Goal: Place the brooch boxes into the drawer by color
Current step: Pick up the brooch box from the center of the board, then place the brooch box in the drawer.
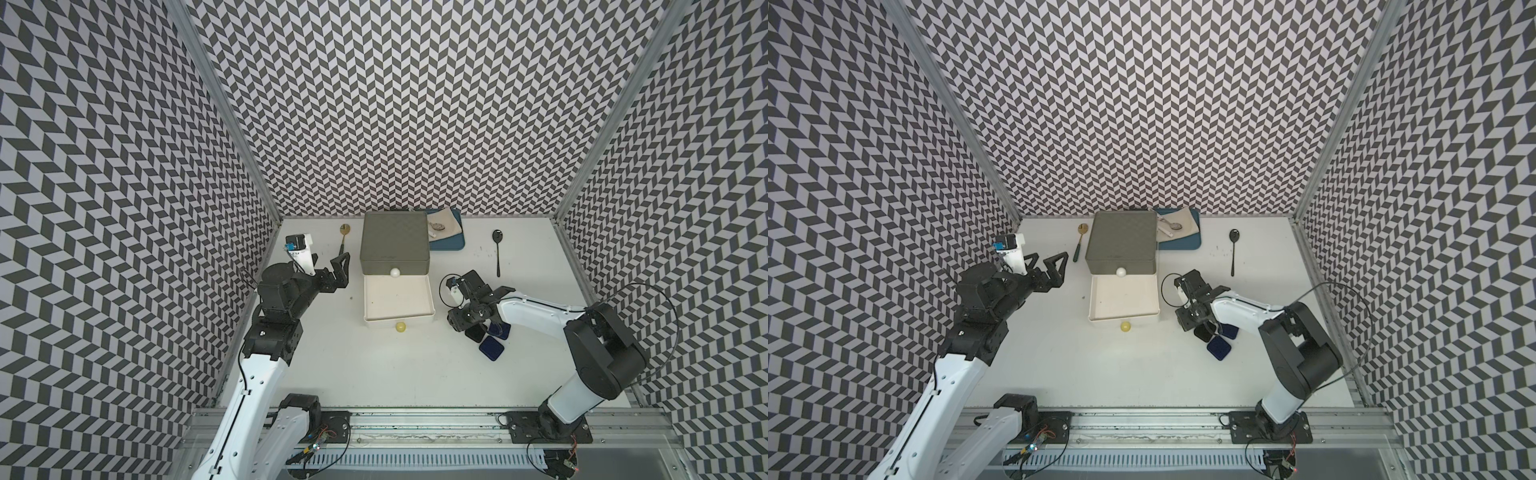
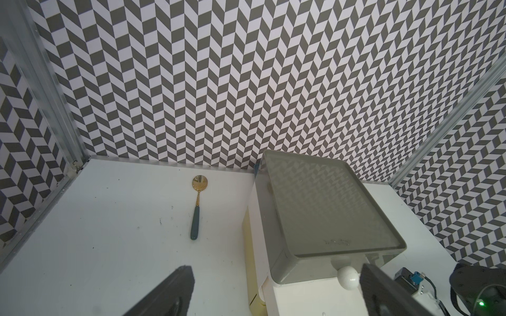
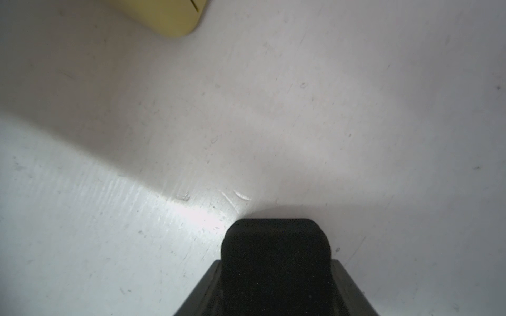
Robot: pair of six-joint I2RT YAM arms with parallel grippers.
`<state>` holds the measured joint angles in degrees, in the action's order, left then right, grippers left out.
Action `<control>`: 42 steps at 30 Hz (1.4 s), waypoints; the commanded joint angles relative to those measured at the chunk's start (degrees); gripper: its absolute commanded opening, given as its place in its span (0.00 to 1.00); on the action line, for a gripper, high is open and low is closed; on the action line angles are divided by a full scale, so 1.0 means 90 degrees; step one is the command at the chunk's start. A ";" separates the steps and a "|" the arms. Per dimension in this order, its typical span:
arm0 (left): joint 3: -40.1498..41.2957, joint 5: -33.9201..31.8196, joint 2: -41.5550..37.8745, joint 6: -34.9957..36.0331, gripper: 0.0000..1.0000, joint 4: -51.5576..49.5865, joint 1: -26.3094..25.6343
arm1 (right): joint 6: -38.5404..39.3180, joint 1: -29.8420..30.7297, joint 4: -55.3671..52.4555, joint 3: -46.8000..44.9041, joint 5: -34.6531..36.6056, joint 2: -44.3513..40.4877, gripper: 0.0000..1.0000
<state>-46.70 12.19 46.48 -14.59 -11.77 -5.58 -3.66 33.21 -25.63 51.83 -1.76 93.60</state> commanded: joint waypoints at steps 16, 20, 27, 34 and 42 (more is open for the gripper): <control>-0.0031 0.0040 0.0109 0.0079 1.00 -0.0055 0.0366 | -0.0554 0.0628 0.0004 0.2014 -0.0194 -0.1918 0.40; 0.0012 0.0271 0.0341 0.0052 1.00 0.0068 0.0738 | -0.0740 0.1576 -0.0014 0.2689 0.0175 -0.1344 0.41; 0.0090 0.0545 0.0317 -0.0089 1.00 0.0099 0.1196 | -0.0882 0.2274 0.0064 0.3565 0.0203 -0.0104 0.40; 0.0183 0.0603 0.0256 -0.0068 1.00 0.0077 0.1195 | -0.1184 0.2623 -0.0194 0.3873 0.0314 0.0752 0.39; 0.0231 0.0692 0.0198 -0.0083 1.00 0.0077 0.1197 | -0.1401 0.2755 -0.0080 0.3950 0.0590 0.1229 0.40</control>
<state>-45.19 17.12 49.32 -15.09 -11.64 5.02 -15.03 57.95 -28.34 85.47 1.69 103.48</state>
